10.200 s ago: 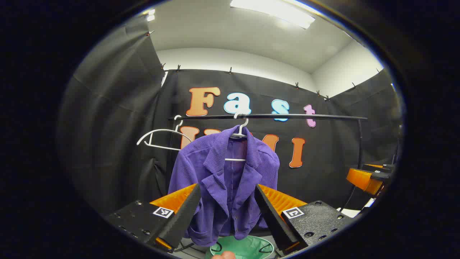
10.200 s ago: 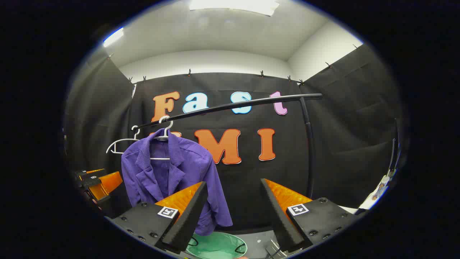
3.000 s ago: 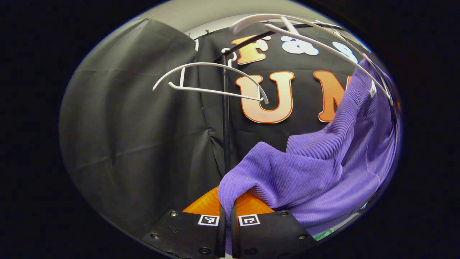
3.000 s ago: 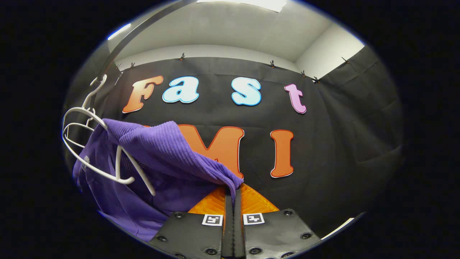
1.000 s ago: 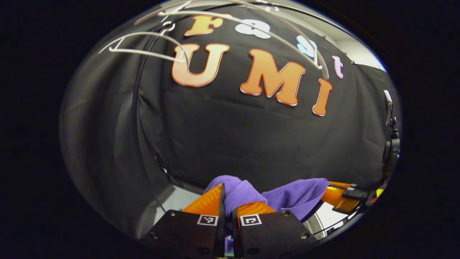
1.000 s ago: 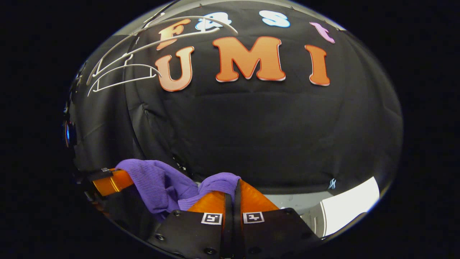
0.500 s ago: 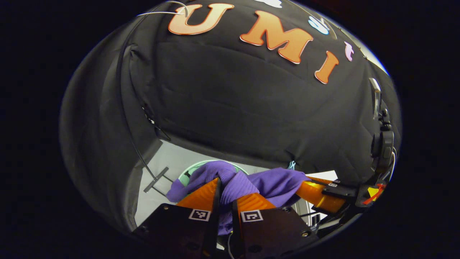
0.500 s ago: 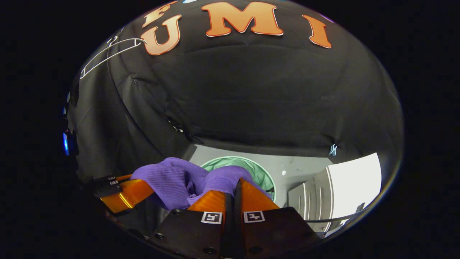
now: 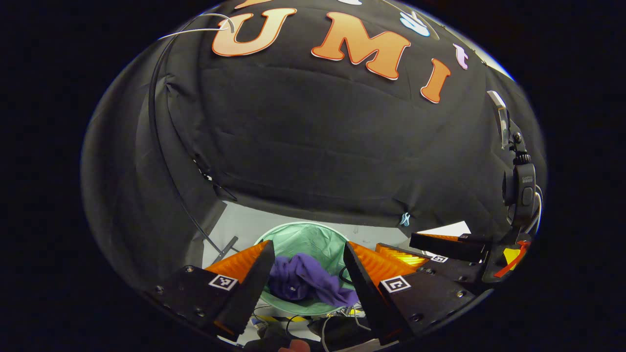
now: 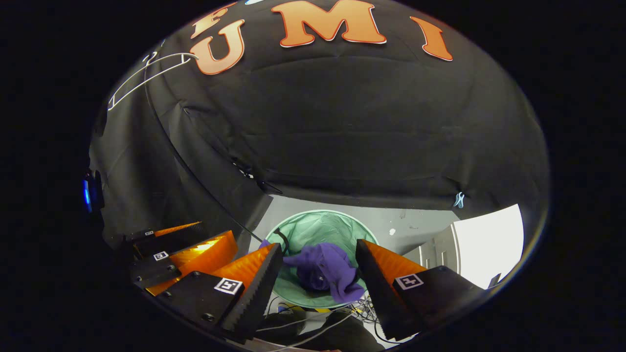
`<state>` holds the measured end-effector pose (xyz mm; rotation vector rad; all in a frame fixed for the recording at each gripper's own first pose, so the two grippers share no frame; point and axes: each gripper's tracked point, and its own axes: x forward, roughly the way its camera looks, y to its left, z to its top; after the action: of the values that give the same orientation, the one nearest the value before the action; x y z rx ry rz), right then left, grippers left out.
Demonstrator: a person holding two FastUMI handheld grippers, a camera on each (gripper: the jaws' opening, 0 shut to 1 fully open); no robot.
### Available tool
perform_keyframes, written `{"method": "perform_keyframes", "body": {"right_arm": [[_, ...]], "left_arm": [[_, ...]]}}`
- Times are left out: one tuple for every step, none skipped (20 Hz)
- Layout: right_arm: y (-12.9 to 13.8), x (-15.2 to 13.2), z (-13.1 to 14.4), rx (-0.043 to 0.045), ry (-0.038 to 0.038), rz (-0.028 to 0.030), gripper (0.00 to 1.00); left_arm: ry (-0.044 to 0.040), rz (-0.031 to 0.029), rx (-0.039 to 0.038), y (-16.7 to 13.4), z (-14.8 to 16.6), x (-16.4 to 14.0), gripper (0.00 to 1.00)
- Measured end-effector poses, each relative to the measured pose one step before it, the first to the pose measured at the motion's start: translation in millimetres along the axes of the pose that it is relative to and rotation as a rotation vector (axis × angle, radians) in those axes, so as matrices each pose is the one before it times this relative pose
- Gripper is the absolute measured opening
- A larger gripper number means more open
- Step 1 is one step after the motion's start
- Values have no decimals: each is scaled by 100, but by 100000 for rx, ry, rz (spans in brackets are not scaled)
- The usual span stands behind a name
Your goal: Grasp the clothes on the hanger with both hands and then place them into the laundry hamper below.
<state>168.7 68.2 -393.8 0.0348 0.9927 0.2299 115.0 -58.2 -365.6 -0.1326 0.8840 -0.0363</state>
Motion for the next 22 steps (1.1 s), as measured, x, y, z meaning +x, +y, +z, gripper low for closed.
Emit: {"method": "perform_keyframes", "body": {"right_arm": [[-27,91,172,-122,-431,-114,98],[-14,-19,81,-282,-314,-201,99],[63,-94,-71,-323,-219,-123,99],[206,-146,159,-212,-346,-32,99],[155,-116,78,-220,-609,33,99],[32,-264,217,-197,-1105,-19,99],[337,-342,508,726,-2121,1181,99],[612,-399,699,1560,-2965,1807,99],[515,-537,837,950,-3554,885,99],[-5,-767,817,-293,-3754,-620,99],[-137,-856,738,-1215,-3142,-1718,99],[32,-965,328,-1628,-1605,-1723,98],[269,-970,617,-591,-2002,-1234,98],[472,-820,932,521,-3036,-792,98],[607,-716,1096,717,-3629,-648,99],[152,-990,1080,639,-4223,-1174,99],[180,-947,1364,393,-4607,-1621,98],[9,-959,1397,-133,-4326,-2451,98],[-36,-939,1239,-377,-3917,-2554,98],[-101,-1315,1363,-196,-3957,-2400,98],[42,-1072,1607,355,-3694,-2299,98],[64,-970,1222,991,-3778,-1941,98]], "left_arm": [[-277,156,-570,-25,-16,165,92],[-73,208,-338,113,69,-15,92],[18,248,-294,187,-127,-5,92],[44,-14,-277,145,31,-151,92],[-148,-321,-201,22,15,21,92],[-739,-522,-341,-107,223,-152,92],[-1854,-587,-558,10,565,-331,92],[-3463,-355,-616,103,910,-463,92],[-3761,468,-213,323,989,-482,92],[-3336,947,370,261,887,-587,92],[-3742,736,651,513,1309,-798,92],[-3665,67,435,351,1188,-485,92],[-2270,47,-854,95,794,-396,92],[-1760,-381,-819,25,854,-322,91],[-1744,-633,-213,108,761,-636,91],[-2080,-509,840,35,865,-472,91],[-2716,-686,1307,345,1267,-438,91],[-3370,-1159,1422,-7,1274,-399,92],[-3921,-1554,1778,-163,930,-220,91],[-3338,-2080,464,-197,1021,-391,91],[-2697,-2506,510,-128,1201,-637,90],[-2642,-2162,412,-244,964,-616,90]]}}
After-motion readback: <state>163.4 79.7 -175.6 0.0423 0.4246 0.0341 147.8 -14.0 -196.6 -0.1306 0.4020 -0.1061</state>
